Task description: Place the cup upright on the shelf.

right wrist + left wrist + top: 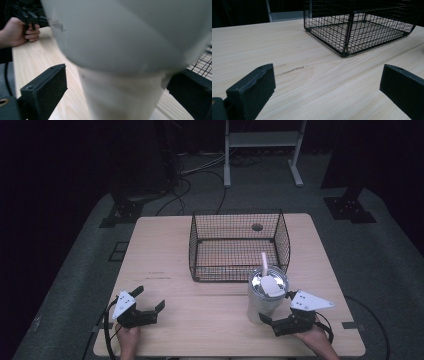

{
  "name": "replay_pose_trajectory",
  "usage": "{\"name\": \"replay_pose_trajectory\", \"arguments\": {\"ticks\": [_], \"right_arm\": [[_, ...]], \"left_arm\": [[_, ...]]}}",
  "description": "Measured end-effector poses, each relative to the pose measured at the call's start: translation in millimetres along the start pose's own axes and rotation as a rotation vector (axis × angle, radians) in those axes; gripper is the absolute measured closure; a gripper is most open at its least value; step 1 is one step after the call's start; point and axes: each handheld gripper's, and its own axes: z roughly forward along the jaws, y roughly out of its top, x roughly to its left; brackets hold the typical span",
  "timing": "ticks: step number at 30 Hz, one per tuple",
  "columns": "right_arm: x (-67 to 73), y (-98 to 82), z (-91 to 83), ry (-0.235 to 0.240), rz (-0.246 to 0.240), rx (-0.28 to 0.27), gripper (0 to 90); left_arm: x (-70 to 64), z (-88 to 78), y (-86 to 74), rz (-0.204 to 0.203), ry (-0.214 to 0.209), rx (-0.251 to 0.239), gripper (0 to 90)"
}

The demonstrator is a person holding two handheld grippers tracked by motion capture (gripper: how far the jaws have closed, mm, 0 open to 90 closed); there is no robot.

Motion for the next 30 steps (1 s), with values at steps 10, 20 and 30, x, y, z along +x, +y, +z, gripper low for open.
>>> {"name": "replay_pose_trajectory", "arguments": {"ticks": [10, 20, 30], "right_arm": [[-0.8, 1.6, 12.9, -0.016, -0.024, -0.026, 2.8], [0.7, 1.7, 17.0, -0.045, -0.042, -0.055, 7.5], [2.0, 1.3, 16.7, -0.060, -0.050, -0.067, 8.4]], "left_arm": [[-0.1, 0.0, 0.0, 0.000, -0.001, 0.000, 0.0], [-0.1, -0.1, 0.0, 0.001, -0.001, 0.000, 0.0], [0.1, -0.3, 0.0, -0.001, -0.001, -0.002, 0.0]]}}
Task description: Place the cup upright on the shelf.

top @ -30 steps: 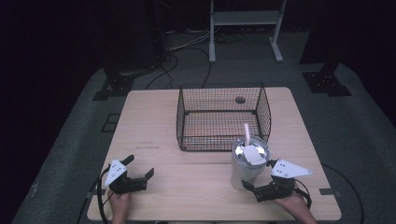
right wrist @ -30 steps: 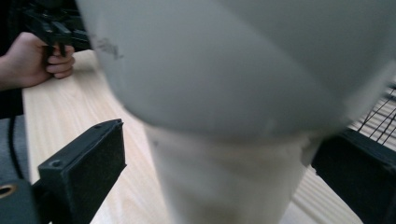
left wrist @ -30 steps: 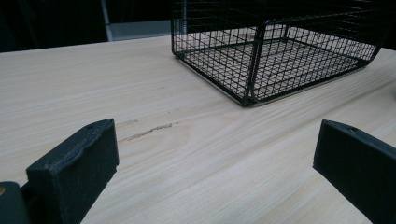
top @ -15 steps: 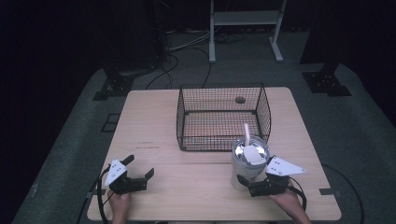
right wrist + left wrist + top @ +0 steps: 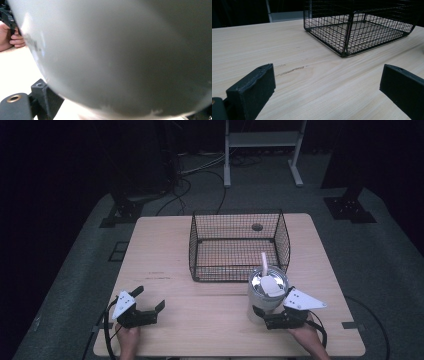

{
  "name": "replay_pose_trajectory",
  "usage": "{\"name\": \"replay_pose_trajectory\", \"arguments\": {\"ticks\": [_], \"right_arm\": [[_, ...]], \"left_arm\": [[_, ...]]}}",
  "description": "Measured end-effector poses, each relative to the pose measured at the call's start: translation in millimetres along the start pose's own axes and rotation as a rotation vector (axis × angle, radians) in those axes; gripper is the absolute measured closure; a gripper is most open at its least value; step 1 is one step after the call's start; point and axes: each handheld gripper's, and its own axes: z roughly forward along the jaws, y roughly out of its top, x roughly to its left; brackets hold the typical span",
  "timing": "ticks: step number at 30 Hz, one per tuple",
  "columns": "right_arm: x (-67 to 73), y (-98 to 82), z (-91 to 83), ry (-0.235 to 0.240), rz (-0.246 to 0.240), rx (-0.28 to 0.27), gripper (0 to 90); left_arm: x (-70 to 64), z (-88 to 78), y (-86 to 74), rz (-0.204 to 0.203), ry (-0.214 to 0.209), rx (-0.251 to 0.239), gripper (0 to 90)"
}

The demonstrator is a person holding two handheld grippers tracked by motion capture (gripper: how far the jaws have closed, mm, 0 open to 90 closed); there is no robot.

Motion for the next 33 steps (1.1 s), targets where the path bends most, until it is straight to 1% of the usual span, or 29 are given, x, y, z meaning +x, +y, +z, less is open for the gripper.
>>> {"name": "replay_pose_trajectory", "arguments": {"ticks": [1, 4, 5, 10, 11, 16, 19, 22, 26, 27, 28, 33], "right_arm": [[0.4, 2.0, -0.2, -0.002, -0.007, 0.013, 8.5], [0.2, 2.8, -0.4, 0.005, -0.016, 0.016, 8.5], [-0.1, 3.6, -0.4, 0.014, -0.023, 0.019, 8.6], [-1.6, 4.7, 1.0, 0.018, -0.011, 0.026, 8.6], [-2.5, 5.7, 1.5, 0.026, -0.004, 0.028, 8.6], [-3.0, 9.2, 2.3, 0.036, 0.003, 0.025, 8.7], [-3.7, 14.7, 5.0, 0.052, 0.012, 0.001, 8.7], [-3.5, 19.2, 7.4, 0.061, 0.016, -0.007, 8.7], [-3.4, 24.6, 10.2, 0.068, 0.013, -0.013, 8.7], [-3.5, 29.2, 12.8, 0.073, 0.008, -0.019, 8.7], [-3.5, 29.2, 12.8, 0.073, 0.008, -0.019, 8.7], [-2.7, 41.9, 19.4, 0.092, 0.004, -0.037, 8.7]], "left_arm": [[0.2, -0.2, -0.1, -0.004, -0.001, -0.002, 0.0], [0.8, -0.3, 0.0, -0.008, -0.002, -0.004, 0.0], [0.7, -0.2, 0.0, -0.007, -0.002, -0.004, 0.0], [0.5, -0.2, 0.0, -0.006, -0.001, -0.003, 0.0], [0.6, -0.2, 0.0, -0.007, -0.002, -0.004, 0.0], [0.6, -0.2, 0.0, -0.006, -0.002, -0.004, 0.0], [0.8, -0.3, 0.0, -0.009, -0.002, -0.006, 0.0], [0.9, -0.3, 0.1, -0.010, -0.003, -0.007, 0.0], [1.1, -0.4, 0.1, -0.010, -0.004, -0.008, 0.0], [0.9, -0.4, 0.0, -0.012, -0.004, -0.009, 0.0], [0.9, -0.4, 0.0, -0.012, -0.004, -0.009, 0.0], [1.1, -0.5, 0.0, -0.010, -0.004, -0.009, 0.0]]}}
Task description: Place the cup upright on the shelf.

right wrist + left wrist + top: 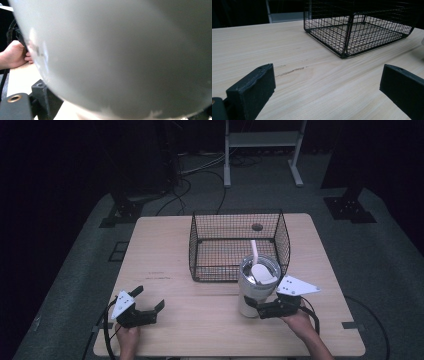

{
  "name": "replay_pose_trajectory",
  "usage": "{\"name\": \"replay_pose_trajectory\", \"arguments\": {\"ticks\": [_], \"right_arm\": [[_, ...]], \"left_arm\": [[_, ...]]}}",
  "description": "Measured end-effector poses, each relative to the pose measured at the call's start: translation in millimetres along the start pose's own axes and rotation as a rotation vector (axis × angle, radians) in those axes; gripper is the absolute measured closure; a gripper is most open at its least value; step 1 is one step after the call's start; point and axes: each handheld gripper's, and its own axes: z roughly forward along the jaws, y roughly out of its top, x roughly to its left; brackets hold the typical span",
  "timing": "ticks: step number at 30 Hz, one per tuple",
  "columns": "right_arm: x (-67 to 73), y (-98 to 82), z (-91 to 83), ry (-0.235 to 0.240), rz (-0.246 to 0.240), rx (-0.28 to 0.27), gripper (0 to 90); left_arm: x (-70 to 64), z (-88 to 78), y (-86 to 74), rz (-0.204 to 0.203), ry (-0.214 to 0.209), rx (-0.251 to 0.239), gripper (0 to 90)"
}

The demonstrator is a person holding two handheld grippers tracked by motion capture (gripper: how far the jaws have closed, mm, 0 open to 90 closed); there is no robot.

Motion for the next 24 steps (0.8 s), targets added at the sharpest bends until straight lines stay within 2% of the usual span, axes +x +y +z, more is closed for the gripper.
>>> {"name": "replay_pose_trajectory", "arguments": {"ticks": [17, 24], "right_arm": [[-2.1, 27.5, 18.1, 0.040, -0.011, -0.027, 8.7], [-6.0, 45.0, 27.9, 0.054, -0.024, -0.040, 8.7]], "left_arm": [[0.2, -0.5, 0.1, -0.004, -0.002, -0.001, 0.0], [0.3, -0.7, 0.0, -0.003, -0.002, -0.002, 0.0]]}}
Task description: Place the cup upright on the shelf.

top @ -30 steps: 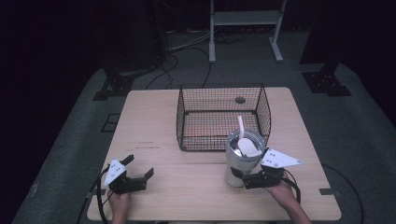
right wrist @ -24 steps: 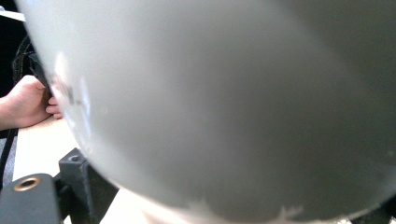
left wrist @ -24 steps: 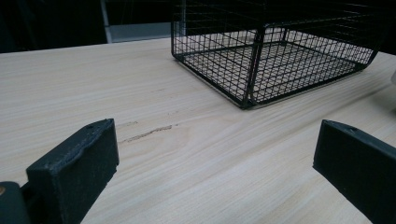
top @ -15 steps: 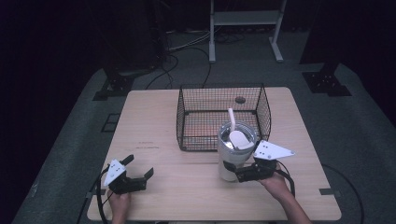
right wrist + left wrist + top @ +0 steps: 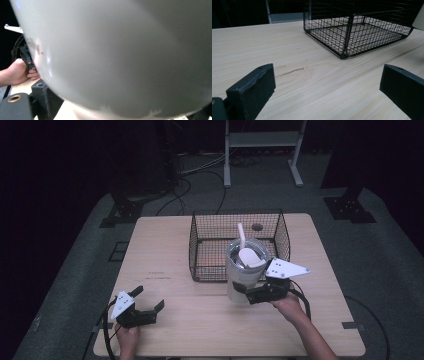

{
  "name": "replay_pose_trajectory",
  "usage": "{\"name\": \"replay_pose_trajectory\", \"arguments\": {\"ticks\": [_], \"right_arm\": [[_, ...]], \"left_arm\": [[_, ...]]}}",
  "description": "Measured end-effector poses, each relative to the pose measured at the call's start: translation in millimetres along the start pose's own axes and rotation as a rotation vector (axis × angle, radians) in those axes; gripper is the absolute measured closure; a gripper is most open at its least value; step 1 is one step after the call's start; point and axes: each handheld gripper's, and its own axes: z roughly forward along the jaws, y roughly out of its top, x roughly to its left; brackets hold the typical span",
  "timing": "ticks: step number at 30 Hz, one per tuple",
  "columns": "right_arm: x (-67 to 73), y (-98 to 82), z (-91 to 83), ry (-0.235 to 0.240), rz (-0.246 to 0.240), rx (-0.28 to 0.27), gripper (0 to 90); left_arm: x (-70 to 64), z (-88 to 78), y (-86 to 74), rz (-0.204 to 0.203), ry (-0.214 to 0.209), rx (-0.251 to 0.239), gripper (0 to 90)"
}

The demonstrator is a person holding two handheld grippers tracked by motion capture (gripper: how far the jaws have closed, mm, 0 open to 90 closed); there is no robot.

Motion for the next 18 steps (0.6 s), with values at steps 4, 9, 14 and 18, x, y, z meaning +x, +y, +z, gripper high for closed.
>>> {"name": "replay_pose_trajectory", "arguments": {"ticks": [4, 9, 14, 18], "right_arm": [[-3.0, 8.7, 5.6, 0.009, 0.001, -0.009, 8.7], [-5.8, 20.1, 11.2, 0.013, -0.002, -0.017, 8.7], [-10.2, 32.3, 18.7, 0.016, -0.001, -0.027, 8.7], [-16.0, 41.0, 27.1, 0.010, -0.008, -0.020, 8.7]], "left_arm": [[0.2, 0.0, -0.1, -0.001, -0.001, -0.004, 0.0], [0.3, 0.0, -0.1, -0.002, -0.001, -0.006, 0.0], [0.6, 0.0, -0.2, 0.000, -0.002, -0.008, 0.0], [0.5, -0.3, -0.3, 0.000, -0.003, -0.007, 0.0]]}}
